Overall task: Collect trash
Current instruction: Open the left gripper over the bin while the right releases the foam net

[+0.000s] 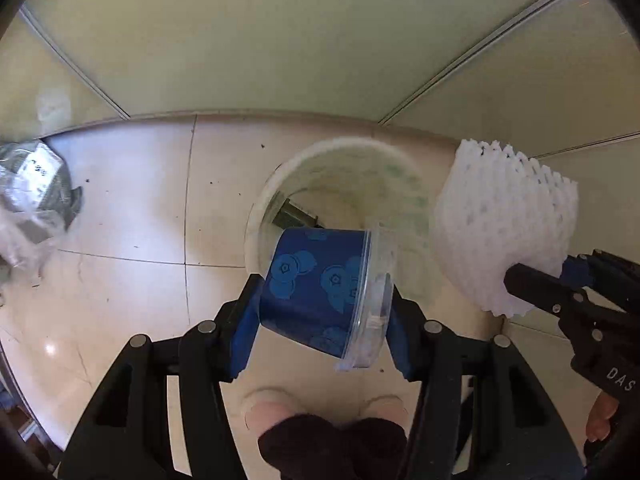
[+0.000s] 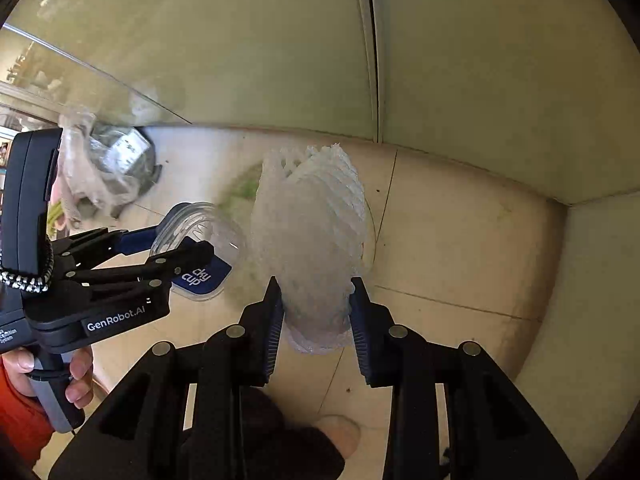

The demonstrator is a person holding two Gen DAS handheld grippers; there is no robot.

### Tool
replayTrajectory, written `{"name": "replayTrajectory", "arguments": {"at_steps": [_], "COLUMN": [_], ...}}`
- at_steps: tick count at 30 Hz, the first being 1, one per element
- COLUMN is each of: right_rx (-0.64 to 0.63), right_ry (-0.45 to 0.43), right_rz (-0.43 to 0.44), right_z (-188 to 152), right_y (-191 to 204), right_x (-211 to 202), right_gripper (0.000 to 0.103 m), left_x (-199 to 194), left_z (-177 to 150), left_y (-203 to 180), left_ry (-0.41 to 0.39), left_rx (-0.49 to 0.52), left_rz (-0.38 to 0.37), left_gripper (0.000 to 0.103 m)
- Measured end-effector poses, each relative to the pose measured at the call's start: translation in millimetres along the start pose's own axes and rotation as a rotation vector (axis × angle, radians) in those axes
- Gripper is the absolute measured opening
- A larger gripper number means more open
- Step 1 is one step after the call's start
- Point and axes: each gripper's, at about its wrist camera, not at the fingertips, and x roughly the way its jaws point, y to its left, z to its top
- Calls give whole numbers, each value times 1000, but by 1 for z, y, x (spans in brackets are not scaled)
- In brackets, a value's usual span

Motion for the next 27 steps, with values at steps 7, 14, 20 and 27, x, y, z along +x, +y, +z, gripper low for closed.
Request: {"name": "replayTrajectory", "arguments": {"at_steps": [7,14,20,27], "right_rx": [-16,-13,-8,-31], "right_ry": [56,43,12,-63], "right_rz": [43,30,24,20], "right_z": [2,-5,-4,-3], "right_y": [1,-5,1,26], "right_x": [37,29,-16,-88], "right_gripper": [36,39,39,65], "left_x": [34,16,-35,-116], "left_z": [3,8,8,3], "left_y": [-2,-13,-18,-17], "left_ry": [11,-10,-30,-78], "left_rx": [4,57,39,23], "left_rz": [-6,40,39,70], "left_gripper": [55,55,55,55]}}
